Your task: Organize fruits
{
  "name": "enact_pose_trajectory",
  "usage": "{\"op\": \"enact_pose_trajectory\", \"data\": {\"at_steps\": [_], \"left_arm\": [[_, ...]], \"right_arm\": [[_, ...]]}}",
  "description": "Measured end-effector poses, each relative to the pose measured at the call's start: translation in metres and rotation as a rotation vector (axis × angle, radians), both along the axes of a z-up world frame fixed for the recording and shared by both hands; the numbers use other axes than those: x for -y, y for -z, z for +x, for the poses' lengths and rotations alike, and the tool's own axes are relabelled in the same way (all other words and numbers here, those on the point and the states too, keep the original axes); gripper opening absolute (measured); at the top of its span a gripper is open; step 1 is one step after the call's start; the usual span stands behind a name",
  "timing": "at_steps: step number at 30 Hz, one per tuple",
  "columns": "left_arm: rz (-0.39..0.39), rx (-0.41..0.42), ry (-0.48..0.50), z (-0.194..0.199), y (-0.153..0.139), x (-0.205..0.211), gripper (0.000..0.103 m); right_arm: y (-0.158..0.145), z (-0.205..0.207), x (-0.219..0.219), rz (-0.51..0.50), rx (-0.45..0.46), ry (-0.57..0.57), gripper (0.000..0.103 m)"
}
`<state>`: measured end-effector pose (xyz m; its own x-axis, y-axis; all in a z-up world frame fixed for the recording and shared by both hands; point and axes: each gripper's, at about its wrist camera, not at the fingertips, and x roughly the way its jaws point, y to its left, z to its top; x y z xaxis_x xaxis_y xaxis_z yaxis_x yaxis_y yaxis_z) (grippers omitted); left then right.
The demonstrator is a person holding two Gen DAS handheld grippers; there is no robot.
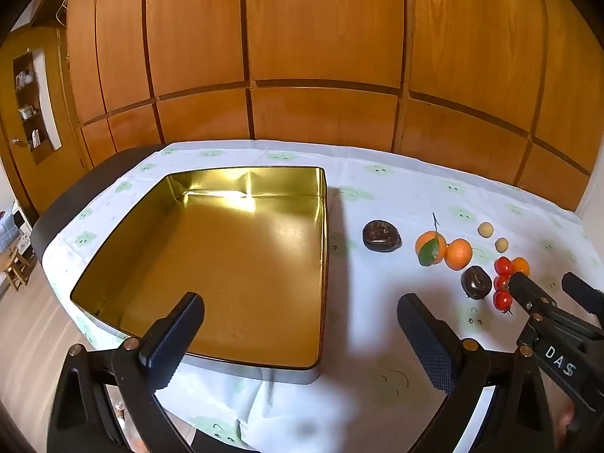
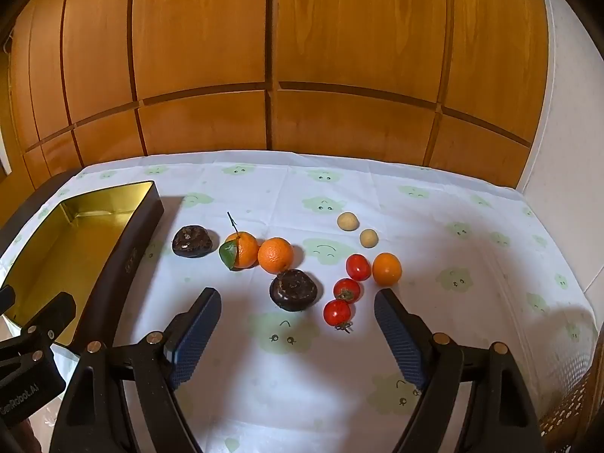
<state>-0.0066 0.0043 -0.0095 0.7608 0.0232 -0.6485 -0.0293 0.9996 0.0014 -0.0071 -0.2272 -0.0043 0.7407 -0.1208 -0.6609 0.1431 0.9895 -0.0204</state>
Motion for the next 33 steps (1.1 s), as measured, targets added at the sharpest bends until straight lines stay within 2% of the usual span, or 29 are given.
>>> {"op": "enact_pose_trajectory", "data": {"at_steps": [11,22,33], "left_arm": [[-0.001,-0.003,0.002,-0.0003,-0.0020,0.0034,0.103],[-0.004,-0.003,0.005,-0.0019,-0.0027,0.0055,0.103],[-0.006,-0.004,0.007,-0.0028,-0.0034,0.0069,0.103]], "right_arm": [[0.0050,0.0013,0.0027,0.000,0.000,0.000,0.085],[-0.0039,-0.0018,-0.0026,-0.002,0.010,-0.003,0.085],[-0.0038,-0.0020,-0.0026,0.017,-0.037,-0.007,0.085]]}}
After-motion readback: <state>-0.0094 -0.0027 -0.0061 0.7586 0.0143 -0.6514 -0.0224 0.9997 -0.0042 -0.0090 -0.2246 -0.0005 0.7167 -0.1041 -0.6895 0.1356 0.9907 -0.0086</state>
